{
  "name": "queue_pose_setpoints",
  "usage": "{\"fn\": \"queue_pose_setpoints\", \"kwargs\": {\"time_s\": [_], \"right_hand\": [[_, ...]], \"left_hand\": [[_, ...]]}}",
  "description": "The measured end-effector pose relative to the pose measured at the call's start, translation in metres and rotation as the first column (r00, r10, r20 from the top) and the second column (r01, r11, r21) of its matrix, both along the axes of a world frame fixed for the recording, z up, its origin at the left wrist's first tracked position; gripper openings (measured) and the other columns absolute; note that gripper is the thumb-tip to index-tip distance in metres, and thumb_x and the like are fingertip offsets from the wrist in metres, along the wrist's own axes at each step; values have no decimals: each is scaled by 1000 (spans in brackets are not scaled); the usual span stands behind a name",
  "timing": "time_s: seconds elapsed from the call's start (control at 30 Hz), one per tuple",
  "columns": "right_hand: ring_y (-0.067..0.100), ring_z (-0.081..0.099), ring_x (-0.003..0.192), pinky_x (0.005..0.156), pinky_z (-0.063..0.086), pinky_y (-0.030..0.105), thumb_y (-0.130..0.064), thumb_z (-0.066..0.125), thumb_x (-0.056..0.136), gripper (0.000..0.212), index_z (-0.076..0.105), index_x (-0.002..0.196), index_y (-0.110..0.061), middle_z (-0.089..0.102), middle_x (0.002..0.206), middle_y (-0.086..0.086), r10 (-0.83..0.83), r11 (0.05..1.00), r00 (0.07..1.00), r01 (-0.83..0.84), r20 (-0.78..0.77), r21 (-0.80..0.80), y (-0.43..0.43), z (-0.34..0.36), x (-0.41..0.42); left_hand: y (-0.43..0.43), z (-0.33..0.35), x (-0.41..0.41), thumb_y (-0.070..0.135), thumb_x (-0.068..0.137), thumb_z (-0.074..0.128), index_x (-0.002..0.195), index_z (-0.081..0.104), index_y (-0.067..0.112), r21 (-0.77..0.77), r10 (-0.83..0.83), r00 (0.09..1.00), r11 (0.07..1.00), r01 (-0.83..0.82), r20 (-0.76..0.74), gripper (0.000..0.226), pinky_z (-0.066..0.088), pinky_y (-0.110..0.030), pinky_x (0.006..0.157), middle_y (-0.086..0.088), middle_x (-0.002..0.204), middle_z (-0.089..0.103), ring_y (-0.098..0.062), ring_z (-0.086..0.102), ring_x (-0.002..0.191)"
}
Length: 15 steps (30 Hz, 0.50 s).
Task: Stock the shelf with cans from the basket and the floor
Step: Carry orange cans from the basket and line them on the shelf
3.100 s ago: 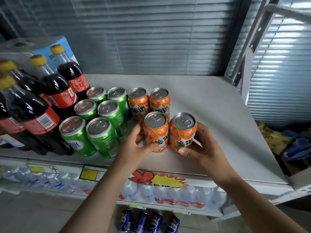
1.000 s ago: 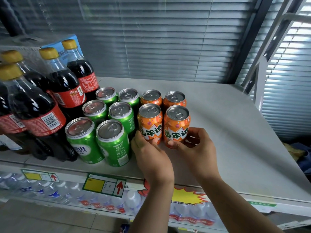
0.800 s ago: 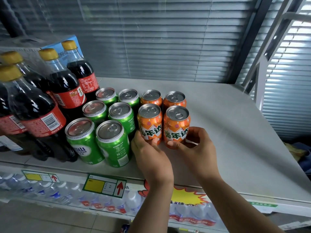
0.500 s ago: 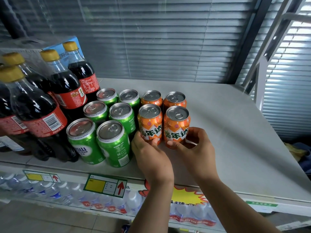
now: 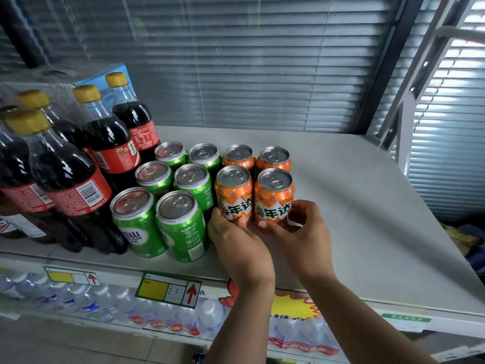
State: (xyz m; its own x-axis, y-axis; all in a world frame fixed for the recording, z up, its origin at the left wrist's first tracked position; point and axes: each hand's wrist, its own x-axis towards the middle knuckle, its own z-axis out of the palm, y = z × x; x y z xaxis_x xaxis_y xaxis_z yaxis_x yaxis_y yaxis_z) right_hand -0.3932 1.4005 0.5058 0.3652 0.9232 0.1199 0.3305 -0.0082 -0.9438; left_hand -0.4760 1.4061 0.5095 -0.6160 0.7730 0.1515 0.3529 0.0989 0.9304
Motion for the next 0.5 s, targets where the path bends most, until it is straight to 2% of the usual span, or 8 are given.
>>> {"fn": "queue_pose_setpoints", "kwargs": {"time_s": [0.33, 0.5], "right_hand": [[14, 63, 98, 74, 49, 19, -35, 91, 63, 62, 52, 110, -24, 64, 110, -1, 2, 1000, 1000, -1, 14, -14, 1, -3, 1], [13, 63, 101, 77, 49, 20, -29, 90, 66, 57, 52, 109, -26, 65, 113, -1, 28, 998, 999, -29, -17, -50, 0, 1, 3]], "left_hand": [[0, 0, 1, 8, 95, 56, 141, 40, -4, -4, 7, 1000, 1000, -8, -29, 50, 41, -41, 97, -23, 138, 46, -39, 49, 124], [-1, 3, 1, 15, 96, 55, 143, 36, -5, -75, -34, 997, 997, 29, -72, 55, 39, -44, 100, -25, 138, 46, -41, 46, 127]]}}
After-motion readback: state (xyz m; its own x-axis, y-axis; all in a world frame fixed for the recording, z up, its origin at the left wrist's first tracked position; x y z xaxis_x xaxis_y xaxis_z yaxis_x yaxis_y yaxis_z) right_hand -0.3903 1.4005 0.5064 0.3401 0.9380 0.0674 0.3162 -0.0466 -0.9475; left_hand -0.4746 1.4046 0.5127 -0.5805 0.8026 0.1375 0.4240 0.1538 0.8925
